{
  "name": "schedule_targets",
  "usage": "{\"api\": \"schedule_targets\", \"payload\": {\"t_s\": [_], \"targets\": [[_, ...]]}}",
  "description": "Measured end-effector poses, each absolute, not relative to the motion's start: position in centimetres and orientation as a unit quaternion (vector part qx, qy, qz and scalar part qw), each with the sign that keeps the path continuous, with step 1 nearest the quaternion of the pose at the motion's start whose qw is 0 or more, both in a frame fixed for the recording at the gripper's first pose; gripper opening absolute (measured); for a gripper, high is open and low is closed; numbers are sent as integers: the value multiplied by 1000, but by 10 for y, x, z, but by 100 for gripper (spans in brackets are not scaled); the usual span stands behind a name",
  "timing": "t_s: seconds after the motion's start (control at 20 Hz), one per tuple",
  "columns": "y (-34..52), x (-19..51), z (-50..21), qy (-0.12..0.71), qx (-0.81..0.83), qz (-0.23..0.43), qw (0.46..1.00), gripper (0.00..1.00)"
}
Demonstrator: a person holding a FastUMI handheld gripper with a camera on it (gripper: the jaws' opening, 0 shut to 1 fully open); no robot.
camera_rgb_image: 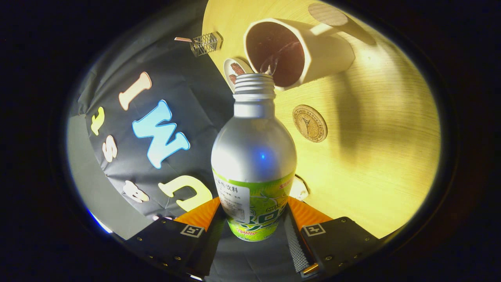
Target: Take the bottle from table, then pour the juice into the cup, finally place the bottle on the coaster
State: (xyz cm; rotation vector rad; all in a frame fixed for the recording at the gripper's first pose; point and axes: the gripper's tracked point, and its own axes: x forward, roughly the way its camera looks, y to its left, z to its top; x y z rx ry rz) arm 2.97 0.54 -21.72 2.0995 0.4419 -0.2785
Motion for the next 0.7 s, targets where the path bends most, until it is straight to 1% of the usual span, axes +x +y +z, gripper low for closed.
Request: {"api": "schedule_targets", "payload": {"t_s": [0.7], "targets": [[-1,37,-202,172,876,-102,438,77]]}}
